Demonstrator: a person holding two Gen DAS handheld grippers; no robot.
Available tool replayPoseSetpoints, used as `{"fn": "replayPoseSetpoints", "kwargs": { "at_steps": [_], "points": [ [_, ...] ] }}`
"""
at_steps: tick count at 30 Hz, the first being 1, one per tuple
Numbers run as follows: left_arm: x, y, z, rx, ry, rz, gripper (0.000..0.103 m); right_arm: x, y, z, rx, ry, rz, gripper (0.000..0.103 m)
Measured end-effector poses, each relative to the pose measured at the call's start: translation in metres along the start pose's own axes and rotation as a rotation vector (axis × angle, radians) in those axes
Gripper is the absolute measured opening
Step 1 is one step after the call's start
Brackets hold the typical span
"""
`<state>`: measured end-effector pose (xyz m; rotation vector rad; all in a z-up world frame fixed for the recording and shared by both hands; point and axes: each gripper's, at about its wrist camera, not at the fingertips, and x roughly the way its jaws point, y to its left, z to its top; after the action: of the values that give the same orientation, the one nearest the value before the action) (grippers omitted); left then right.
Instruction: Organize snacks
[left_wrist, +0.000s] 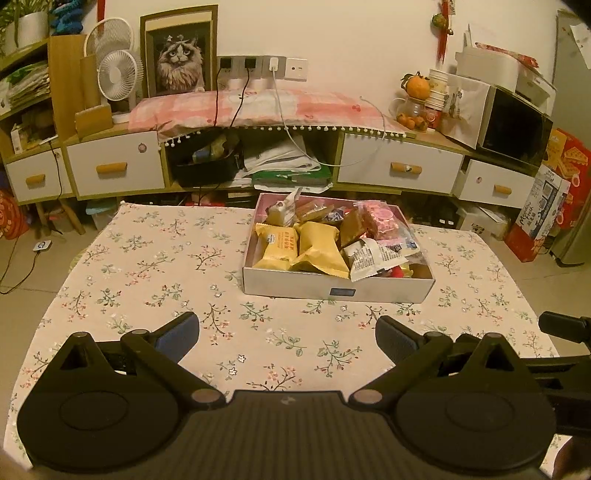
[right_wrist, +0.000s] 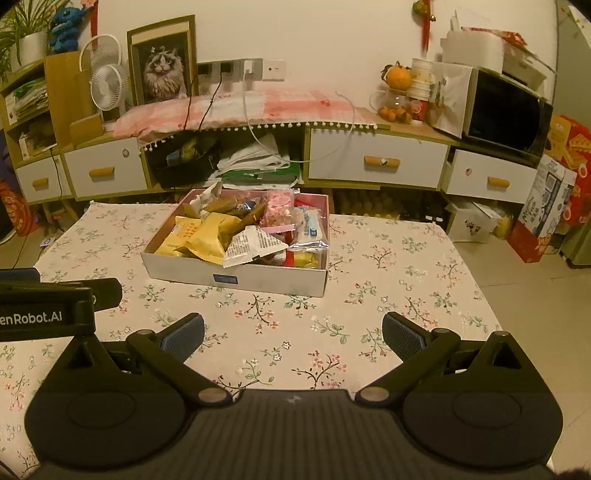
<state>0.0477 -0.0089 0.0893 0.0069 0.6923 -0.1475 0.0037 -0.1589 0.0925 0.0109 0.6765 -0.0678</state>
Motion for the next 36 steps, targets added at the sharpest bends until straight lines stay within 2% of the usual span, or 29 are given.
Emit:
{"fn": "replayPoseSetpoints", "kwargs": {
  "at_steps": [19,36],
  "points": [
    [0.0,-0.012,-0.002,0.029,-0.026,0.041,0.103,0.002,-0.004,0.0,-0.012,0.016,0.007,0.103],
    [-0.002,-0.01,-0.003,0.018,-0.024,0.035,0.103,0.002,-0.001,0.0,-0.015,0.014,0.025,0.103]
  ]
}}
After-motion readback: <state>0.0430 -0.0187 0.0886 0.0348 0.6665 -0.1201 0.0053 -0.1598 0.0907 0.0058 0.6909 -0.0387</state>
